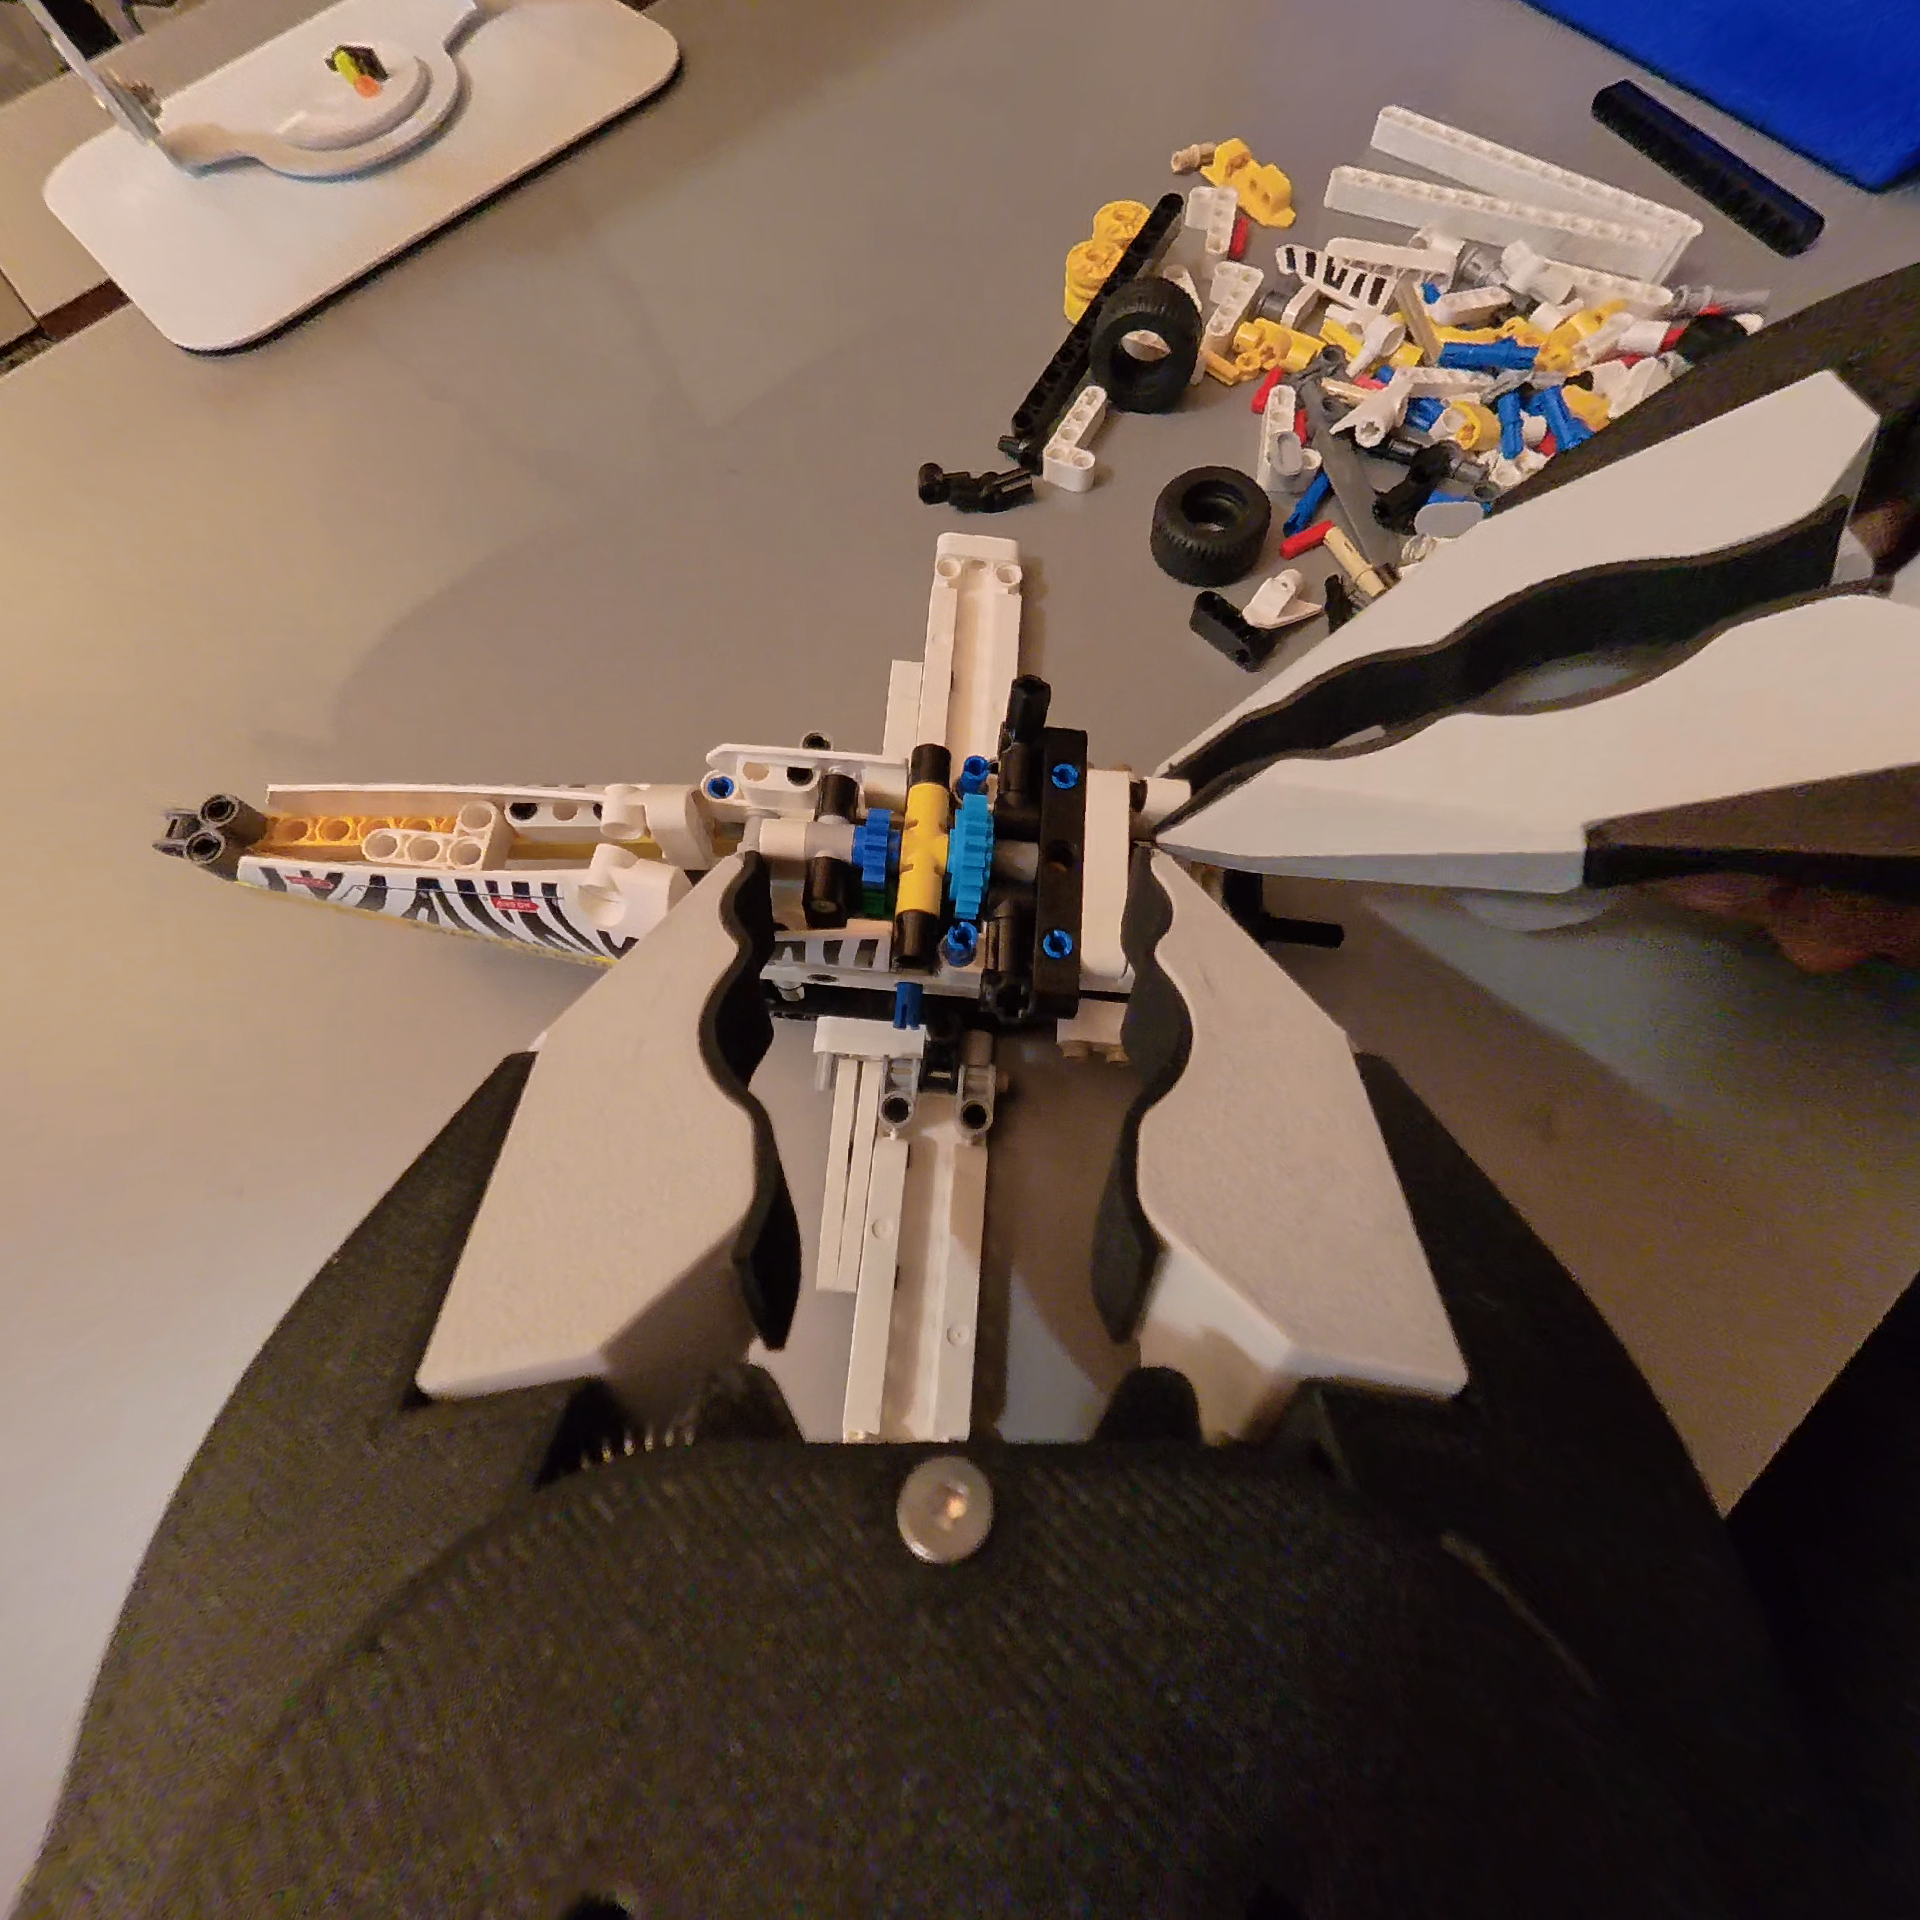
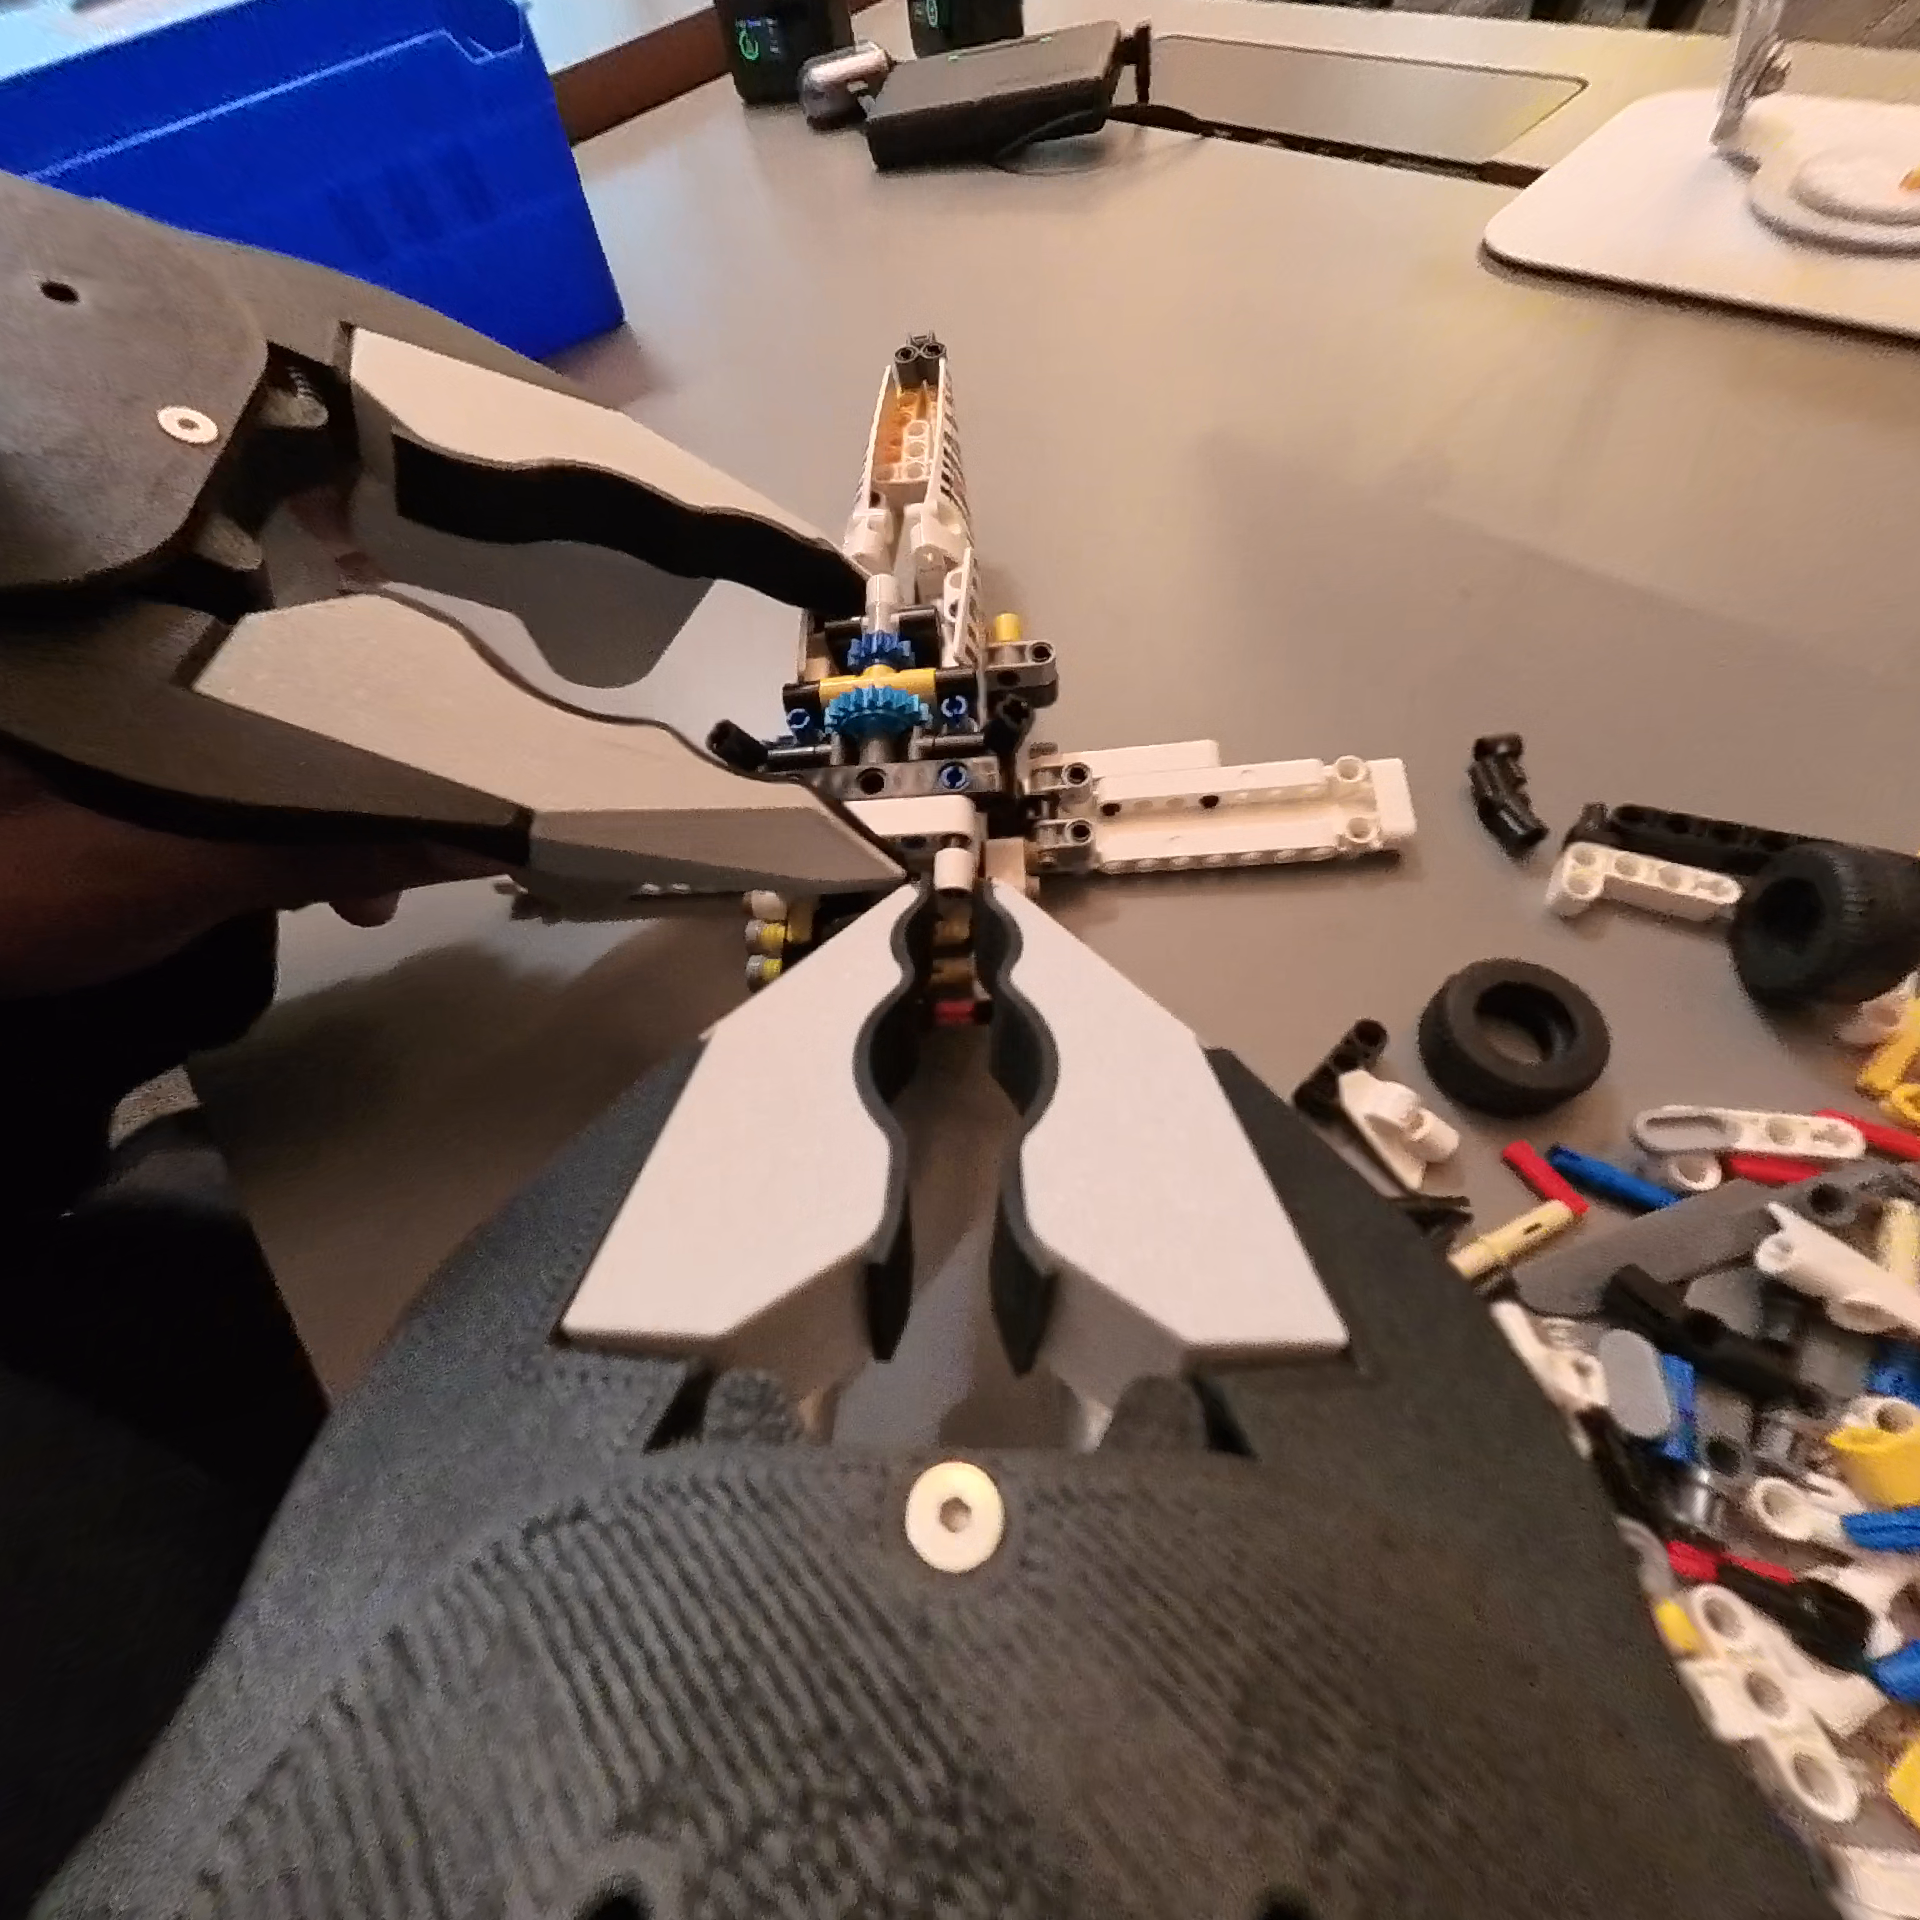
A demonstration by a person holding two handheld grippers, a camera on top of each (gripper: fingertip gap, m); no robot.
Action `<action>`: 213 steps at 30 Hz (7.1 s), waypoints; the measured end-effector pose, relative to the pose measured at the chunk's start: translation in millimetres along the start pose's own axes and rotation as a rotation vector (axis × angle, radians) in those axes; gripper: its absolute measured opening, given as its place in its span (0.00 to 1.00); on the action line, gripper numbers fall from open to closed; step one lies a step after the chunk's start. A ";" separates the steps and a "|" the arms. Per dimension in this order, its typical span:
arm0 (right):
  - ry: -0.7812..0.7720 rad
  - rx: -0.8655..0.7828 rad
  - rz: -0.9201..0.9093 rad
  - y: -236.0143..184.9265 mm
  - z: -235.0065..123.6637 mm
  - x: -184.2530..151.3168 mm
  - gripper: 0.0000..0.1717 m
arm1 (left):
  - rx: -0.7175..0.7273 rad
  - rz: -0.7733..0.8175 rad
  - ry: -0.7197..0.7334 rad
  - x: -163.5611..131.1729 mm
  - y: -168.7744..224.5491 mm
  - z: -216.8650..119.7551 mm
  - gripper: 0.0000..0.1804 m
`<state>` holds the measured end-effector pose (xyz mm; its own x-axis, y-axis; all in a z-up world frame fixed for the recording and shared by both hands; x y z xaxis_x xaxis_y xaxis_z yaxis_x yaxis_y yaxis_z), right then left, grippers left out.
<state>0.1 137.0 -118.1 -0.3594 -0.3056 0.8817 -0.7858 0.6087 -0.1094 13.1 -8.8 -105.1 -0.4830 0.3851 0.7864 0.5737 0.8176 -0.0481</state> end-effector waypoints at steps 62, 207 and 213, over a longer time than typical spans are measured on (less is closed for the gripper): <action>-0.015 -0.070 -0.085 -6.7 5.1 1.4 0.03 | 0.099 -0.083 0.072 -9.7 -19.4 -5.0 0.37; 0.113 -0.172 0.090 96.8 -90.4 -20.1 0.15 | -0.389 -0.026 0.107 27.7 53.1 48.3 0.07; 0.154 -0.155 0.107 94.0 -94.8 -20.9 0.14 | -0.348 -0.078 0.212 28.5 25.9 13.1 0.09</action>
<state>-18.4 270.0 -103.3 -0.3456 -0.1254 0.9299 -0.6564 0.7405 -0.1441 5.5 29.0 -92.0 -0.4078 0.2015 0.8906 0.7479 0.6332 0.1992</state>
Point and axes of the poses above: each gripper's, where its closed fingertips meet, z out along the fingers, x out of its top, y = z × x across the jaws, the point moved 10 cm from there along -z, back along the fingers, and after that the axes turned 3 degrees about -x, right-handed, at the moved point
